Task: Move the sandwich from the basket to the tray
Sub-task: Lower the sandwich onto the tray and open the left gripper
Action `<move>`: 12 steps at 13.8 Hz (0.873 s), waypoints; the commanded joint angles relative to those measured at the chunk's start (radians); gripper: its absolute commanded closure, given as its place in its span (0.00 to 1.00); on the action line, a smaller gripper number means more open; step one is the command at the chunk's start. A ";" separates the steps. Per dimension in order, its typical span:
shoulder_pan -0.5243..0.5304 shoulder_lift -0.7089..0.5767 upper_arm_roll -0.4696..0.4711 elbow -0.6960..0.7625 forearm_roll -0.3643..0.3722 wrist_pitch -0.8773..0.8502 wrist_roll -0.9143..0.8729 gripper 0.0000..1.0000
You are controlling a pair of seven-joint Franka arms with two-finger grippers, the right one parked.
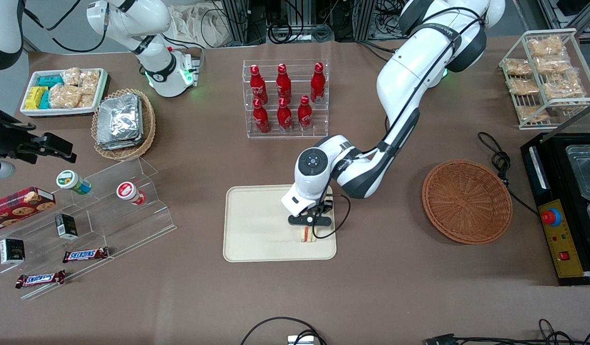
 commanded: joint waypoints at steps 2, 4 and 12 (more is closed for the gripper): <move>-0.012 0.015 0.006 0.034 0.021 -0.003 -0.050 0.00; -0.009 0.012 0.006 0.037 0.021 -0.003 -0.079 0.00; 0.026 -0.120 0.029 0.042 0.021 -0.084 -0.195 0.00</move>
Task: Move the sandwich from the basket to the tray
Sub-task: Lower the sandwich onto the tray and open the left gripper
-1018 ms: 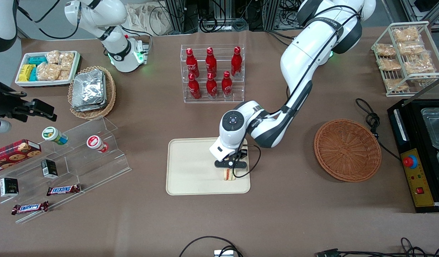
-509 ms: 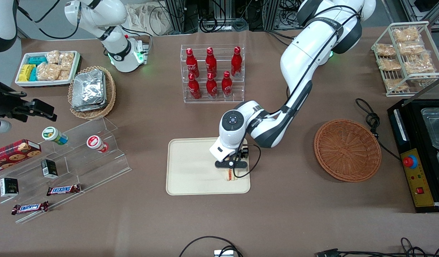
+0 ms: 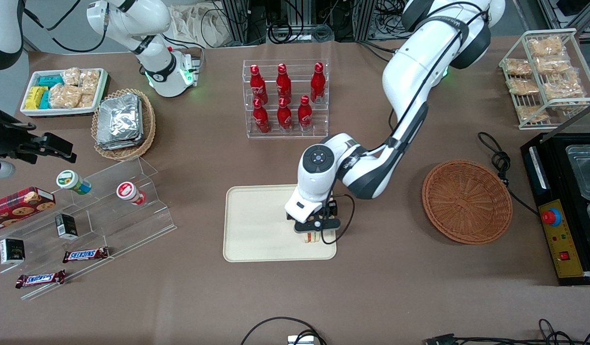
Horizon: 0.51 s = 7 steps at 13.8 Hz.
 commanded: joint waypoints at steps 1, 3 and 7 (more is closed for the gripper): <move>0.009 -0.095 0.033 -0.012 0.009 -0.084 -0.037 0.00; 0.009 -0.155 0.076 -0.012 -0.010 -0.141 -0.031 0.00; 0.009 -0.260 0.199 -0.022 -0.111 -0.195 0.019 0.00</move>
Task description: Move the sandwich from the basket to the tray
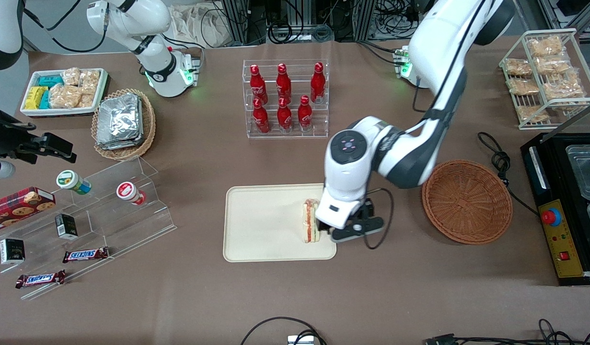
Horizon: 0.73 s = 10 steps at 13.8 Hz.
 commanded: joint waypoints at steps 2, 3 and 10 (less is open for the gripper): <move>-0.005 -0.090 0.098 -0.029 -0.095 -0.067 0.109 0.00; -0.005 -0.112 0.135 -0.029 -0.136 -0.081 0.167 0.00; -0.005 -0.190 0.267 -0.032 -0.273 -0.167 0.376 0.00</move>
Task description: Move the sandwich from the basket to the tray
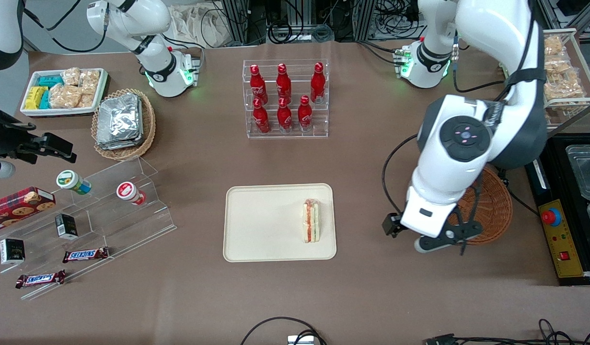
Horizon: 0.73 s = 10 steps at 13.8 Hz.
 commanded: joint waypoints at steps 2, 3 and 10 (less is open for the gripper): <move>-0.008 -0.049 0.027 -0.031 -0.021 -0.034 0.036 0.00; -0.007 -0.053 0.030 -0.031 -0.023 -0.039 0.037 0.00; 0.074 -0.163 0.088 -0.058 -0.076 -0.148 0.240 0.00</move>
